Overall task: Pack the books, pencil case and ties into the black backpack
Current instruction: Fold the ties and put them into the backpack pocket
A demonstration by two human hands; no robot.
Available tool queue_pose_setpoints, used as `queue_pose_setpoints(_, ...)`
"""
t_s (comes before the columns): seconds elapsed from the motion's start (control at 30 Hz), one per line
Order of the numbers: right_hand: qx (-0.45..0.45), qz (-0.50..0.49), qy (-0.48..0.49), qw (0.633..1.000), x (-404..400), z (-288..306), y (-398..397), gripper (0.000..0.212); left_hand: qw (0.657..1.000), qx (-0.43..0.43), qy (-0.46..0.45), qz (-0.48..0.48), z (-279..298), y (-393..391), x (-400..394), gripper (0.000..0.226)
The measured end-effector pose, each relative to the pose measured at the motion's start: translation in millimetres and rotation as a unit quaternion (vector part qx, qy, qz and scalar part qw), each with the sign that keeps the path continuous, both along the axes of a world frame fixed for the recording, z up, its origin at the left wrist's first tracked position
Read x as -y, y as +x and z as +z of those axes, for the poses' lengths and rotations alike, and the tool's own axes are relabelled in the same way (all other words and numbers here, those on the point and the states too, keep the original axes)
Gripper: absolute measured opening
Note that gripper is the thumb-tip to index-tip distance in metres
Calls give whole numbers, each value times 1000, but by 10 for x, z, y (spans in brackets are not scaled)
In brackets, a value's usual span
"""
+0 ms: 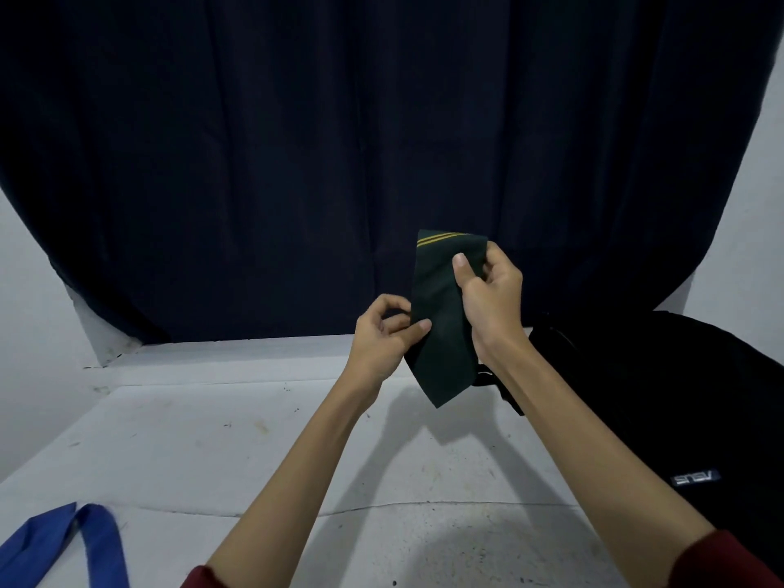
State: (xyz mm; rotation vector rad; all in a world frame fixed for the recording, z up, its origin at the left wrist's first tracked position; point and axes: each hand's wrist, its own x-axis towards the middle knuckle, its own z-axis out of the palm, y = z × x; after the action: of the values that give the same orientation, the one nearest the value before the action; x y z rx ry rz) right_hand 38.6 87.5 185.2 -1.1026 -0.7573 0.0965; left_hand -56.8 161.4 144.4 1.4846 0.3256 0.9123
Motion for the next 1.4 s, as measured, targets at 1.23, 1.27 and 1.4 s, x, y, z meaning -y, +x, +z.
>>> queue_pose_setpoints(1.23, -13, -59, 19, 998, -44, 145, 108, 18, 993, -42, -2, 114, -355, 72, 207, 11)
queue_pose_setpoints(1.27, -14, -60, 19, 998, -49, 144, 108, 18, 994, -41, -15, 98, -359, 71, 212, 9)
queue_pose_setpoints(1.4, -19, -64, 19, 998, -44, 173, 124, 21, 997, -59, -18, 35, -353, 10, 177, 20)
